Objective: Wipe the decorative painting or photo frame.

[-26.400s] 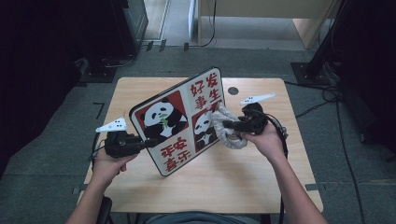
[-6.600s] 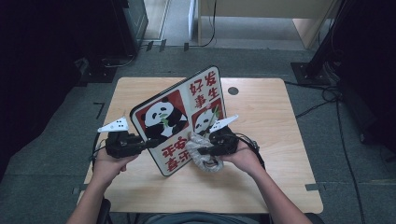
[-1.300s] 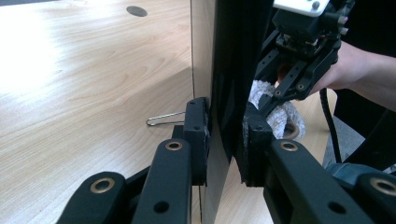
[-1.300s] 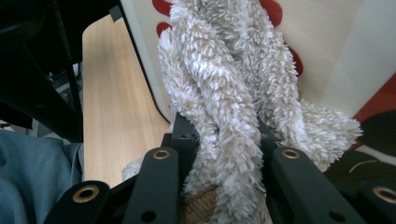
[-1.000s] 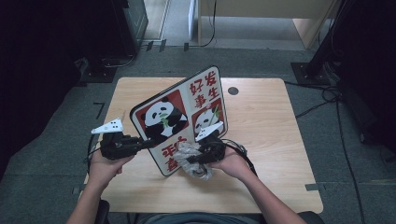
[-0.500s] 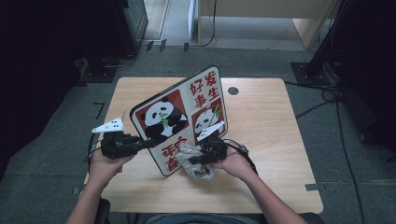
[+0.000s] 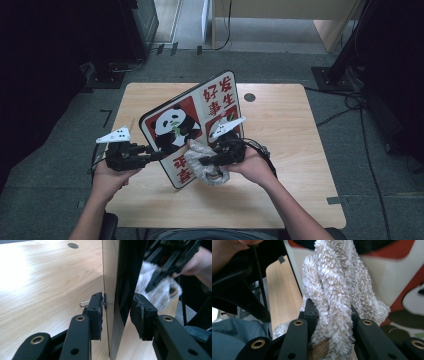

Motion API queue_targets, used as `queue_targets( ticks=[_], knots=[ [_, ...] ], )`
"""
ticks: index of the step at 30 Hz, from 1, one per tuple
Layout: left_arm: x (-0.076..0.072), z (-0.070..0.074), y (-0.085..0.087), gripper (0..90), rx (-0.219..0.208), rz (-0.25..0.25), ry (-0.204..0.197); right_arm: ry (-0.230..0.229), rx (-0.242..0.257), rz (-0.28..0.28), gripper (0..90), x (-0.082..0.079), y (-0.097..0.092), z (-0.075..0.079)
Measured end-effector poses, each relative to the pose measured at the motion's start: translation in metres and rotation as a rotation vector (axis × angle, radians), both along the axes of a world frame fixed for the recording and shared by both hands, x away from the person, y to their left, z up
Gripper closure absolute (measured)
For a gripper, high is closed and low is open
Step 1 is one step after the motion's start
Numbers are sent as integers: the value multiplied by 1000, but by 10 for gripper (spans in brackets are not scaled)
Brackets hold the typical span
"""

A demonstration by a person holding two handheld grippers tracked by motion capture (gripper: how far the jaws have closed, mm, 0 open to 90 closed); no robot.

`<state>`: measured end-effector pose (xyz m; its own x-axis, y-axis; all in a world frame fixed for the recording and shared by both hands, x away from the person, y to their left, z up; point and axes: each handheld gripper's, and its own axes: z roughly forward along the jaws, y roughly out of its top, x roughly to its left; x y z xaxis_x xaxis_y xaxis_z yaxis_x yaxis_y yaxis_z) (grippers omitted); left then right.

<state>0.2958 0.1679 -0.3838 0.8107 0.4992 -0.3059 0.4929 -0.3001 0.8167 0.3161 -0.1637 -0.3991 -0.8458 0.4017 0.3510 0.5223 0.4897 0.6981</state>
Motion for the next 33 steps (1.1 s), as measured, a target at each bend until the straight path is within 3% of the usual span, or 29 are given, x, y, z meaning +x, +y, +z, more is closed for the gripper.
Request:
queue_targets(
  ticks=[14,16,33],
  knots=[
    [-6,-1,11,673,-23,2,5,-76,47,0,723,9,12,74],
    [-9,0,12,696,-28,-4,-12,-96,57,9,723,11,17,85],
    [-12,-1,30,756,-30,51,-6,-161,71,82,722,14,59,147]
  ],
)
